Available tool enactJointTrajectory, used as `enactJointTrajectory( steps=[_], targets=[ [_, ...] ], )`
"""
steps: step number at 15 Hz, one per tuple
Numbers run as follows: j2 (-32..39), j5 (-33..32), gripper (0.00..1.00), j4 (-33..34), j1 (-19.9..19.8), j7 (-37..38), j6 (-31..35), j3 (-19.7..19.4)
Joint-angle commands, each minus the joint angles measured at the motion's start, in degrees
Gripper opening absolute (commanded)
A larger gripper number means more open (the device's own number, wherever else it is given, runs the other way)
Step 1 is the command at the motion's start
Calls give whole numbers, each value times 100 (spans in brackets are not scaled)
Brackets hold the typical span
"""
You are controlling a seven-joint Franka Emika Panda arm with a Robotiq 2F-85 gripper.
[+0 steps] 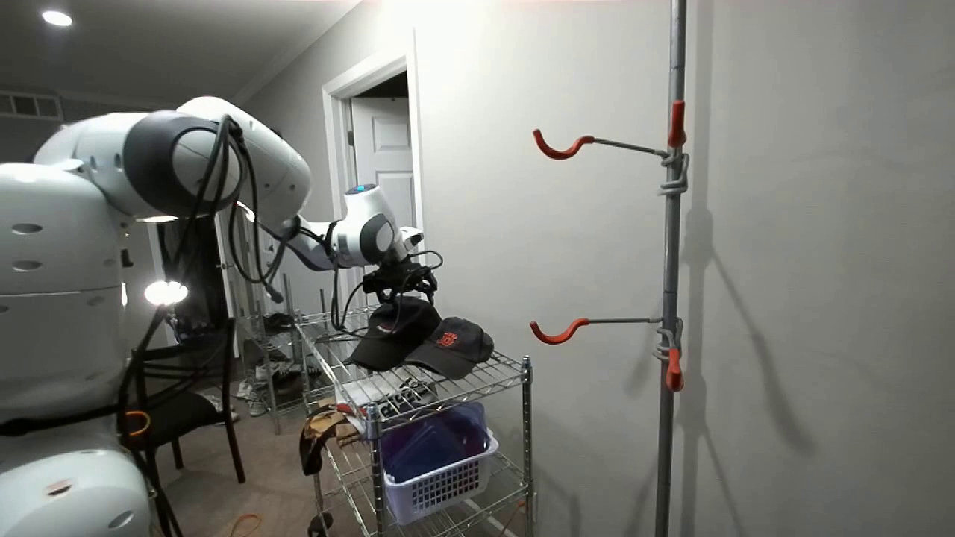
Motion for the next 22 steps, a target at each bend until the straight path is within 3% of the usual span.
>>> enactJointTrajectory(
  steps=[1, 8, 9, 11, 19, 22],
  targets=[
    [74, 467, 100, 218, -53, -531, -149, 91],
    [311, 915, 100, 345, -63, -893, -284, 182],
    [350, 927, 75, 369, -65, -932, -341, 193],
    [420, 917, 67, 433, -63, -975, -452, 204],
    [450, 850, 13, 683, -69, -970, -837, 184],
    [407, 845, 2, 761, -65, -969, -958, 182]
  ],
)
